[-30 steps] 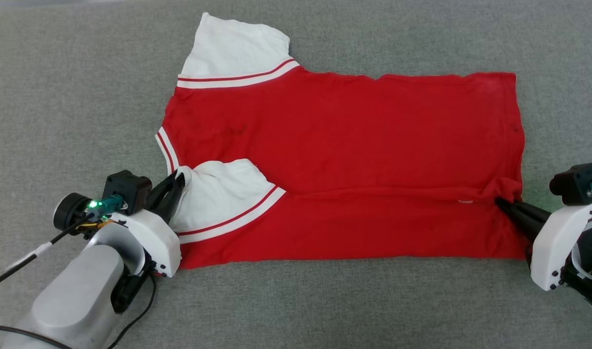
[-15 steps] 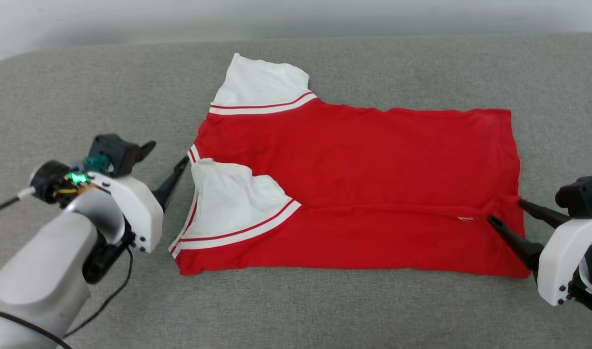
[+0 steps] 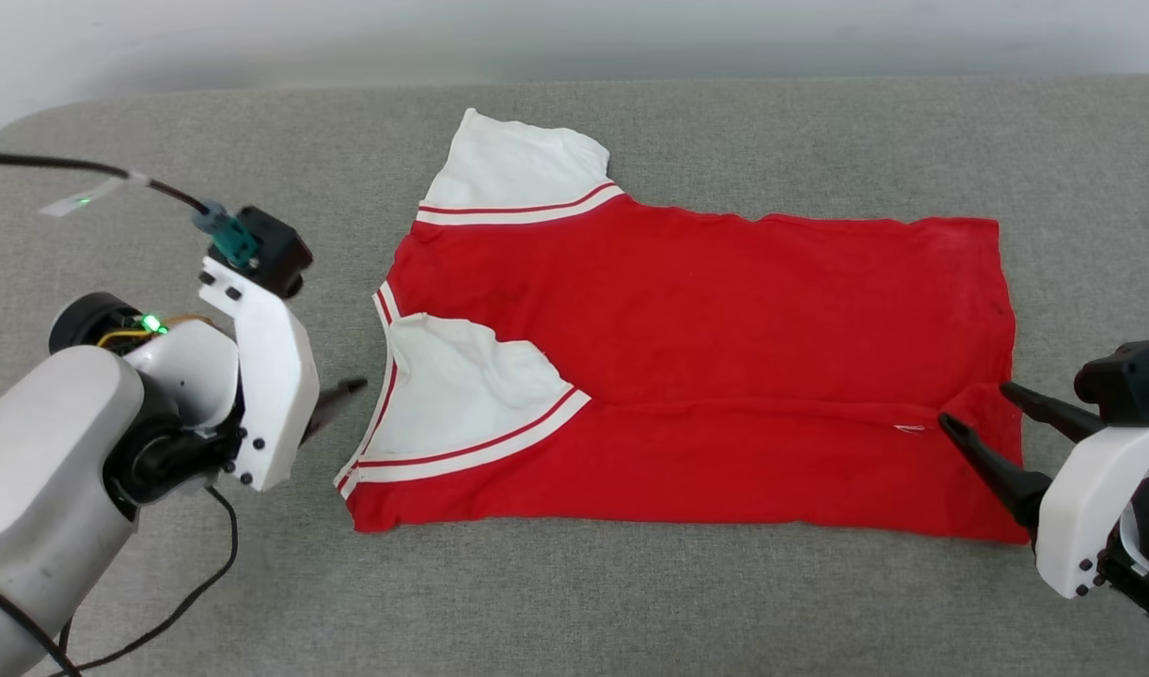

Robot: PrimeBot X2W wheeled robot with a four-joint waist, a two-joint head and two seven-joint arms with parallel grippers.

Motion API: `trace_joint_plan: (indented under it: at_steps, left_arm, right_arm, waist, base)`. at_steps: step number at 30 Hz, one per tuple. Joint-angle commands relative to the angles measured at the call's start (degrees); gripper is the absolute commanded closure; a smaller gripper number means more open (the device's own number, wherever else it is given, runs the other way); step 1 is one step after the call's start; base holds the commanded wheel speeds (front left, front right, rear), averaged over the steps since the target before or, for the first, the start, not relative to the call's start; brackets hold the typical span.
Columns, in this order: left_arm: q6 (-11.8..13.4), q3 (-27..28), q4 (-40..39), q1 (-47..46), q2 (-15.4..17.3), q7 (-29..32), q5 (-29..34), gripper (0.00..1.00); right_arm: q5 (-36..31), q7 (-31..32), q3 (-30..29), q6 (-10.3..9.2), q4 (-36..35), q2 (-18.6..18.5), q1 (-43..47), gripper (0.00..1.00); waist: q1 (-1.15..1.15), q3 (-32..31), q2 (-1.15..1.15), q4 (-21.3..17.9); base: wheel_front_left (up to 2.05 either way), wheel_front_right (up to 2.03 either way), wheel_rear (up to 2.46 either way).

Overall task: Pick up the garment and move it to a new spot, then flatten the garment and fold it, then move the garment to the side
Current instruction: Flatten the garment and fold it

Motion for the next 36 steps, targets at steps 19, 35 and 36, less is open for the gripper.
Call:
trace_joint_plan:
  at_steps: [19, 35, 36]
  left_arm:
    - [0.1, -9.1, 9.6, 4.7, -3.5, 12.6, -4.4, 0.5]
    - [-0.5, -9.9, 0.7, 1.4, 0.0, 7.0, -4.4, 1.0]
    - [-0.5, -9.9, 0.3, 1.2, 0.0, 6.9, -4.4, 1.0]
  right_arm:
    - [-0.6, 0.8, 2.1, -0.04, -0.1, 3.1, -5.5, 0.0]
    - [6.4, 25.6, 7.2, -0.04, -4.0, -12.4, -14.8, 0.0]
    - [7.2, 28.2, 8.1, -0.04, -3.7, -13.0, -15.2, 0.0]
  waist:
    - [0.0, 3.7, 0.0, -5.1]
    - [0.0, -0.1, 0.0, -3.1]
    - [0.0, 0.0, 0.0, -2.8]
  base:
    - [0.0, 0.0, 0.0]
    - [0.0, 0.0, 0.0]
    - [0.0, 0.0, 0.0]
